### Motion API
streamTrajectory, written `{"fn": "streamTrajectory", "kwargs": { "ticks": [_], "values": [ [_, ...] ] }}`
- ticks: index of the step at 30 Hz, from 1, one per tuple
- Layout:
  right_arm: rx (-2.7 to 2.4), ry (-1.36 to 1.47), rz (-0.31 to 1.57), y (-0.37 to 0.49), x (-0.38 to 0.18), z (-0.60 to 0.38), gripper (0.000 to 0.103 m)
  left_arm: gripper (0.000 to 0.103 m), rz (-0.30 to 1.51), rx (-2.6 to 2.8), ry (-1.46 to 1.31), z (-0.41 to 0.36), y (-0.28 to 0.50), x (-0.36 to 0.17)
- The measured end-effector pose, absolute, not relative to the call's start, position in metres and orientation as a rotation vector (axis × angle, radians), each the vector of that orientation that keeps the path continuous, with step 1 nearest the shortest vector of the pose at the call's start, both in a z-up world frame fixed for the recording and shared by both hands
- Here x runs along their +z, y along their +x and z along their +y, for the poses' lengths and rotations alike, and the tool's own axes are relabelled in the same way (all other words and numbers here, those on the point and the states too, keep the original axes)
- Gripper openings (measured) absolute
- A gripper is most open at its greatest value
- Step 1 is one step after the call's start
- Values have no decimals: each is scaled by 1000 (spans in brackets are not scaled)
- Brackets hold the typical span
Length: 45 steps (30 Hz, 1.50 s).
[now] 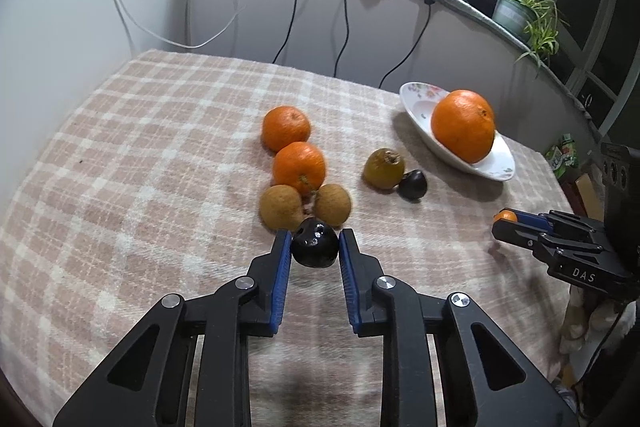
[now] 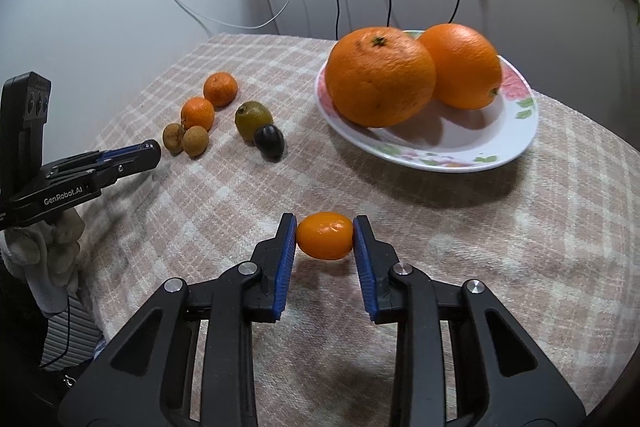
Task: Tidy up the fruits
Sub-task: 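Lift the mandarin with the right gripper while the left gripper lifts the plum, then lower the mandarin onto the plate and open the right gripper while the left releases the plum there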
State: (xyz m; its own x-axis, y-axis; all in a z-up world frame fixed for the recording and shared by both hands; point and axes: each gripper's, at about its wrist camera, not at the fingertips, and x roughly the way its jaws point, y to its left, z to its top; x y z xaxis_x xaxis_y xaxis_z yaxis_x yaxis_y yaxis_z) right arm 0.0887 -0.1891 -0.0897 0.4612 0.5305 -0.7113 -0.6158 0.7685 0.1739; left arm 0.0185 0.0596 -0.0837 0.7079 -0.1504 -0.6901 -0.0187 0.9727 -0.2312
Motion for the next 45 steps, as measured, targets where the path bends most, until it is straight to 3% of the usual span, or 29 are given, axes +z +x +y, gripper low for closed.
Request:
{"fn": "streamTrajectory", "kwargs": {
  "ticks": [20,45],
  "values": [
    [631,-66,745,100,-58,-226,30,22,697,-188,-211,26,66,-52],
    [618,-68,736,133,-59,-224,30,22,702,-256,-183,-7,159,-45]
  ]
}}
